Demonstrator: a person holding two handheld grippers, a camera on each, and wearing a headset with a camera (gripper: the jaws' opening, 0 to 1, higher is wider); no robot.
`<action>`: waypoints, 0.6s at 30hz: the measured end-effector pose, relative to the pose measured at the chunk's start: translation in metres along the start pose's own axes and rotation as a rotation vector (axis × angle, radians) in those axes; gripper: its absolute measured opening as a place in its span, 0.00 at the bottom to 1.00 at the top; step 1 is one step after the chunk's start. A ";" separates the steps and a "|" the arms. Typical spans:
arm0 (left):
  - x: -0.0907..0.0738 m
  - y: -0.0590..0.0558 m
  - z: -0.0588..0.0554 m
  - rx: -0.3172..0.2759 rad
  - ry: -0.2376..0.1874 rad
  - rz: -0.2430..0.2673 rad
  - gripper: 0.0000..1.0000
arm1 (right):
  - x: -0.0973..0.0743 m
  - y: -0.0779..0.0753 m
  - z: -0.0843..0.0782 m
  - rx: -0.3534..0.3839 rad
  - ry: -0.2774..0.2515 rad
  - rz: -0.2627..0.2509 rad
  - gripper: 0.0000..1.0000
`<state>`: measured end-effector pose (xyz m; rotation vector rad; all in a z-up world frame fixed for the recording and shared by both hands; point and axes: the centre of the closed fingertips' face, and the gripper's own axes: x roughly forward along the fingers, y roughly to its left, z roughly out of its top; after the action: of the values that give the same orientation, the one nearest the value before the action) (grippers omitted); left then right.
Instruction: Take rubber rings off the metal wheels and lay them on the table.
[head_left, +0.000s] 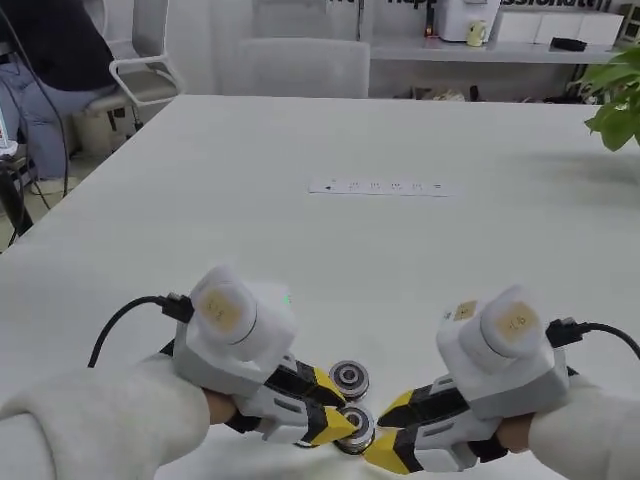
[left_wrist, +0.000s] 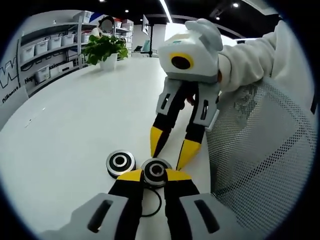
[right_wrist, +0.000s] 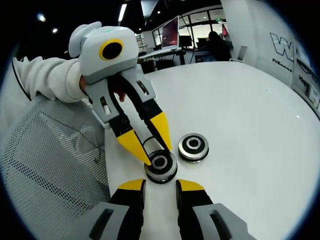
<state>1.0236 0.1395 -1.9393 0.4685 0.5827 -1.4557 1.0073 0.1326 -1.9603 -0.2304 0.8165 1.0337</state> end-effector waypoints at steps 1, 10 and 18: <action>0.001 -0.002 0.001 0.006 -0.003 -0.005 0.11 | 0.001 0.000 0.000 -0.004 0.002 -0.001 0.22; 0.003 -0.003 0.000 0.097 -0.004 0.008 0.07 | 0.003 0.003 0.003 -0.027 -0.014 0.002 0.24; 0.003 -0.002 0.000 0.083 -0.037 0.007 0.07 | 0.005 0.000 0.004 -0.085 -0.009 -0.023 0.21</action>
<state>1.0221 0.1368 -1.9413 0.5071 0.4928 -1.4830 1.0102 0.1385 -1.9614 -0.3070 0.7606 1.0481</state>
